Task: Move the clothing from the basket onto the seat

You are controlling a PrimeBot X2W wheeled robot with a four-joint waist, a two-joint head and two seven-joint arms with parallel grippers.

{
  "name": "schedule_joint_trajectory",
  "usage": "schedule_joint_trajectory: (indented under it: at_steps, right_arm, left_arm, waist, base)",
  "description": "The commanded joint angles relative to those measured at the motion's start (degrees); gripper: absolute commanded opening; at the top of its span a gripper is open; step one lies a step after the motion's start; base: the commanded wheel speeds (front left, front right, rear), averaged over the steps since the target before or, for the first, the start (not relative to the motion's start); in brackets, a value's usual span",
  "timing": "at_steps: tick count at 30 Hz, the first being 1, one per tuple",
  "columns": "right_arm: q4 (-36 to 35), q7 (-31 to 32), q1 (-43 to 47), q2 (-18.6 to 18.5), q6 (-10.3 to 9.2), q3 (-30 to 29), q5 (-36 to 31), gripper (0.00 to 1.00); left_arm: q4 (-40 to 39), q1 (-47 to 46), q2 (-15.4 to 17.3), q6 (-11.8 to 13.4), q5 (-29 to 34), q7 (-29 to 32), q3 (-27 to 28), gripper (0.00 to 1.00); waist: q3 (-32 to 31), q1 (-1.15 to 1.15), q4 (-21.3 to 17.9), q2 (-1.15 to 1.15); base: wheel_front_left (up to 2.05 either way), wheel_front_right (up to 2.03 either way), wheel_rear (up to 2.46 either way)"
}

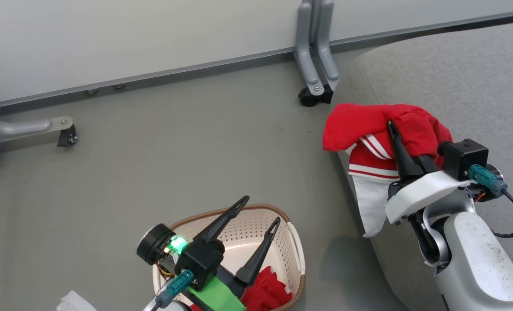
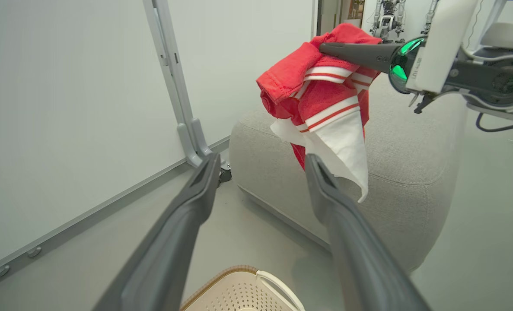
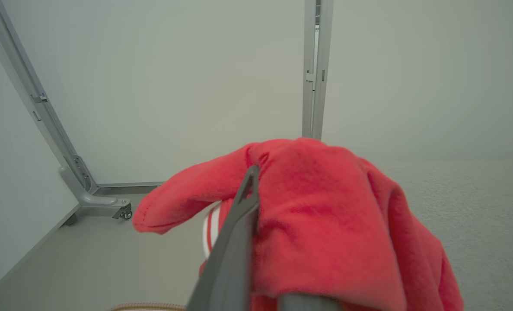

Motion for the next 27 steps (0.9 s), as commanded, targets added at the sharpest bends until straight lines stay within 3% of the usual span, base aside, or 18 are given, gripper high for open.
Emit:
schedule_joint_trajectory:
  at_steps: [1,16,27]
  right_arm:
    - [-0.53,0.19,0.57,-0.28,0.00,-0.72,-0.40,0.00]
    - [-1.76,-0.66,-0.72,0.57,0.00,-4.85,-0.07,0.00]
    - [1.68,-4.69,-9.24,0.12,0.00,-10.60,4.20,0.00]
  left_arm:
    - [0.48,0.45,0.49,-0.31,-0.25,0.24,-0.34,1.00]
    - [-0.63,-1.05,3.06,0.18,-0.55,1.78,-0.70,1.00]
    - [-5.06,-5.30,5.18,0.57,1.08,4.22,0.09,1.00]
  waist:
    - [1.22,0.00,-3.58,0.00]
    - [6.04,0.00,-15.32,0.00]
    - [14.49,0.00,-17.63,0.00]
  base:
    - [0.00,0.00,0.00]
    - [0.00,0.00,0.00]
    - [0.00,0.00,0.00]
